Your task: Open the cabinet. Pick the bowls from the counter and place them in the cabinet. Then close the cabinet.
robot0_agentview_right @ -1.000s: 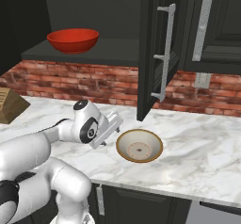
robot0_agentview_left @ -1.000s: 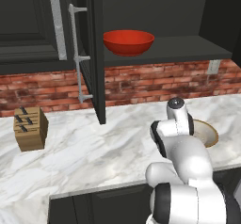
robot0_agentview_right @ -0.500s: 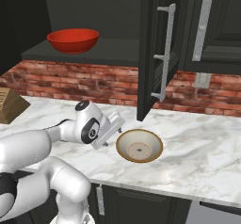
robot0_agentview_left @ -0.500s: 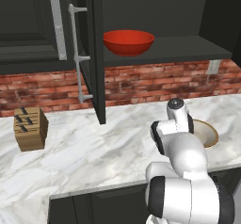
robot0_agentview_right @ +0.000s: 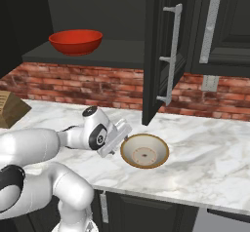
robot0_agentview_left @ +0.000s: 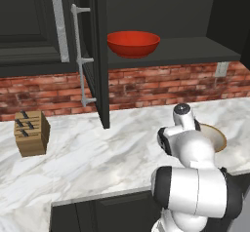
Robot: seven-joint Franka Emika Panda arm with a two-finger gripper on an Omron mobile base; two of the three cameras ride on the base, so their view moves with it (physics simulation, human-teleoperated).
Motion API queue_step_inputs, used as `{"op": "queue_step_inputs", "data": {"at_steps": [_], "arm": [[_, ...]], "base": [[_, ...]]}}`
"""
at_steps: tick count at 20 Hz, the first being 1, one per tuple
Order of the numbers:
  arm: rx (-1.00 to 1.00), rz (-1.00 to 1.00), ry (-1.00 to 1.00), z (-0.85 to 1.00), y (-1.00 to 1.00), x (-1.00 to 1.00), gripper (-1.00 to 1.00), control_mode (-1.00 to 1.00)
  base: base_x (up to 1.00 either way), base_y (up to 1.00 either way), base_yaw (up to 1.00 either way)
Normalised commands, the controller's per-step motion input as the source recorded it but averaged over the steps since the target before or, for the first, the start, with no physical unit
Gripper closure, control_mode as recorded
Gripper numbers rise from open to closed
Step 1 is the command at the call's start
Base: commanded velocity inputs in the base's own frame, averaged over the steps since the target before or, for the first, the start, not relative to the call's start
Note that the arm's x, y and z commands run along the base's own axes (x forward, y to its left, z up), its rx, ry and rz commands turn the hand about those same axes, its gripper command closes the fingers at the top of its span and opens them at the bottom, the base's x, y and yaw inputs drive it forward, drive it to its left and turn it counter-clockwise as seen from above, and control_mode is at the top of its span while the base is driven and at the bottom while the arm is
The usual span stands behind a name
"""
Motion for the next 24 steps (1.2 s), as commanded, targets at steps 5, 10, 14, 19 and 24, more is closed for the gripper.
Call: {"op": "queue_step_inputs", "data": {"at_steps": [5, 10, 14, 19, 24], "arm": [[0.0, -0.03, 0.0, -0.42, -0.02, 0.0, -1.0, -1.0], [0.0, -0.03, 0.0, -0.46, 0.0, 0.02, -1.0, -1.0], [0.0, -0.02, 0.0, -0.42, 0.0, 0.16, -1.0, -1.0], [0.0, 0.0, -0.01, -0.33, -0.06, 0.17, -1.0, -1.0], [0.0, 0.0, -0.11, -0.27, -0.16, 0.01, -1.0, -1.0]], "base": [[0.0, 0.0, 0.0], [0.0, 0.0, 0.0], [0.0, 0.0, 0.0], [0.0, 0.0, 0.0], [0.0, 0.0, 0.0]]}}
